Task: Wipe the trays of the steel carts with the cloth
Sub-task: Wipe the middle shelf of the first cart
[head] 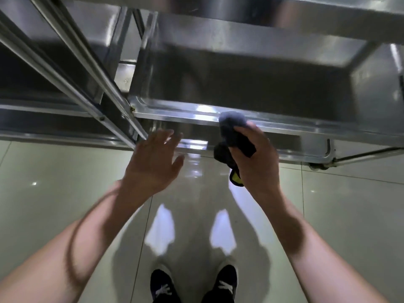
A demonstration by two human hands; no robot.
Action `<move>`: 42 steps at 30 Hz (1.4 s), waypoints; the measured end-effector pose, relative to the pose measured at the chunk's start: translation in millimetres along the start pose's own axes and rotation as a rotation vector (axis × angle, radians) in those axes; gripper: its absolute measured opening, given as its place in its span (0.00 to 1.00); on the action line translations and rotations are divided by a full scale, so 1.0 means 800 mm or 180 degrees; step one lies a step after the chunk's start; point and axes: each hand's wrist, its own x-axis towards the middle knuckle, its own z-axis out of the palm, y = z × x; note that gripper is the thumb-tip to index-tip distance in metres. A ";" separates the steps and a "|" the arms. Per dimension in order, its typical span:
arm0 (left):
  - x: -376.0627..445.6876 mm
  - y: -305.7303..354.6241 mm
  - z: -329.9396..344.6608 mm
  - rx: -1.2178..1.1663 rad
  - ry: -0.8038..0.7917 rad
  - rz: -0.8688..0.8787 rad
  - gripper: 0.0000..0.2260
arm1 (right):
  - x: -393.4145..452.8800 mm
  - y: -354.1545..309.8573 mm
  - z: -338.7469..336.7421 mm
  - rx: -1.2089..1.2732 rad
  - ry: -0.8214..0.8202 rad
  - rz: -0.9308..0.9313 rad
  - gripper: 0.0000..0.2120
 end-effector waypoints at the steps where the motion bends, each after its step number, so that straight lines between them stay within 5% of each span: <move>1: 0.011 -0.006 0.007 0.0124 0.0037 0.0047 0.25 | 0.011 0.003 0.010 0.0007 0.0078 -0.0135 0.16; 4: 0.037 -0.014 0.019 0.0124 0.0284 0.0185 0.23 | 0.036 0.009 0.035 -0.0031 0.0226 -0.0359 0.11; 7: 0.061 -0.020 0.032 0.0229 0.0338 0.0028 0.25 | 0.048 0.016 0.053 -0.0110 0.0427 -0.0521 0.17; 27: 0.096 -0.055 0.077 0.0266 0.0861 -0.0309 0.23 | 0.093 0.014 0.088 -0.0153 0.0276 -0.0621 0.17; 36: 0.097 -0.065 0.071 0.0493 0.0816 -0.0176 0.21 | 0.120 0.034 0.128 -0.2161 -0.0308 -0.0735 0.22; 42: 0.086 -0.086 0.074 0.0430 0.0957 -0.0450 0.22 | 0.133 0.035 0.130 -0.2355 -0.0610 -0.0681 0.22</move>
